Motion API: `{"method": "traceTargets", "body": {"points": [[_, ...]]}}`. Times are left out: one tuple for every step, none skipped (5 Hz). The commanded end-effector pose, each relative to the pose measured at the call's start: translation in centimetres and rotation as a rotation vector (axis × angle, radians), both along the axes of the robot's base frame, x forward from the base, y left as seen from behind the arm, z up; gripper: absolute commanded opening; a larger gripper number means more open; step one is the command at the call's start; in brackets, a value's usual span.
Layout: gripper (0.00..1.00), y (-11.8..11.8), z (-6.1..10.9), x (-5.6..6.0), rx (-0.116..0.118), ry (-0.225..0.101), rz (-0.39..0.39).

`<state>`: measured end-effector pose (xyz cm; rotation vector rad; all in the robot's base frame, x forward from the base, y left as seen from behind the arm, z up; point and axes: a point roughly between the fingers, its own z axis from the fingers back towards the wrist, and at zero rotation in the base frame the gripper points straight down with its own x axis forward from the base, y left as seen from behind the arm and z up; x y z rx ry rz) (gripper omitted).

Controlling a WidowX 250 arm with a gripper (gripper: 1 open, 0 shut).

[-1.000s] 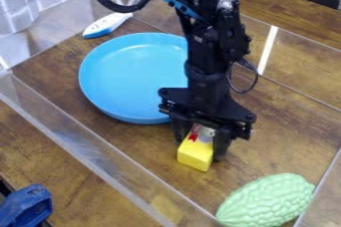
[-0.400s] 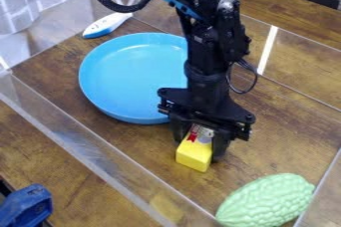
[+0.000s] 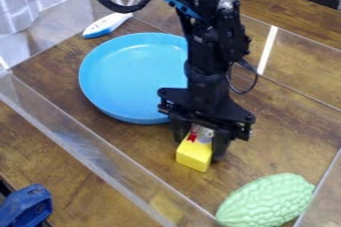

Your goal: Put the yellow brick in the blue tray

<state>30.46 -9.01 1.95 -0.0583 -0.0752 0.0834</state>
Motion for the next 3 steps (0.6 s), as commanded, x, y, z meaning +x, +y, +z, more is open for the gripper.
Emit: {"method": "traceTargets", "body": {"points": [[0.00, 0.34, -0.31, -0.40, 0.002, 0.016, 0.005], [0.00, 0.46, -0.39, -0.46, 0.000, 0.019, 0.009], [0.00, 0.56, -0.46, -0.50, -0.001, 0.024, 0.012]]}}
